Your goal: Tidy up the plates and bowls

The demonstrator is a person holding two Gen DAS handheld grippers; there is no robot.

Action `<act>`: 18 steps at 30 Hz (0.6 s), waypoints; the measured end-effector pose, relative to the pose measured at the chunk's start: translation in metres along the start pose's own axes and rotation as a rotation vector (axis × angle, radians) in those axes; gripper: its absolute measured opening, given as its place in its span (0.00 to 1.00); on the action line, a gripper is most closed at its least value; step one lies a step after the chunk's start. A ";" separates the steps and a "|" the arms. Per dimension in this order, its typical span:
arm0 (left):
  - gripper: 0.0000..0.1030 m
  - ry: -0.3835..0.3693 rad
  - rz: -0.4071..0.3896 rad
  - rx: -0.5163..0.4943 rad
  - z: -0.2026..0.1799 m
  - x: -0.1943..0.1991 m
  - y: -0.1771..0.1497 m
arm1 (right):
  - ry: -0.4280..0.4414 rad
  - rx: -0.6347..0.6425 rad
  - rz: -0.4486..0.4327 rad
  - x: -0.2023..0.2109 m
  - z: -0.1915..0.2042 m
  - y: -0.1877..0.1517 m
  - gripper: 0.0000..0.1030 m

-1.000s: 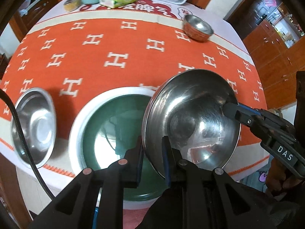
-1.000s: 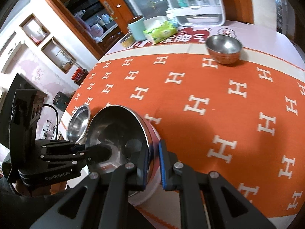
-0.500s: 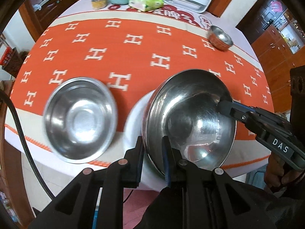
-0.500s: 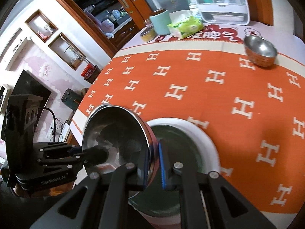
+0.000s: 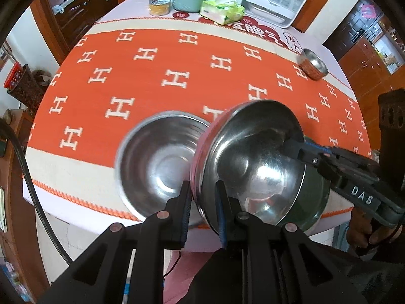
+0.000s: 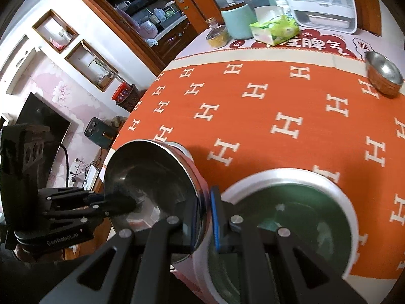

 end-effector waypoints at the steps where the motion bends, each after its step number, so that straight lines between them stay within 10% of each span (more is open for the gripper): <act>1: 0.15 -0.001 -0.001 0.001 0.003 0.000 0.001 | -0.004 0.000 0.002 -0.004 0.003 0.001 0.10; 18: 0.16 -0.007 0.101 -0.108 0.047 -0.045 0.014 | -0.087 -0.100 0.071 -0.072 0.011 -0.003 0.12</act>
Point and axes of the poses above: each gripper's, at about its wrist camera, not at the fingertips, and x roughly against the way its jaws point, z to its left, y to its top, the point moved 8 cm from there along -x, roughly the way its jaws point, and after that the axes turned 11 degrees about y, right-handed, at the moved point
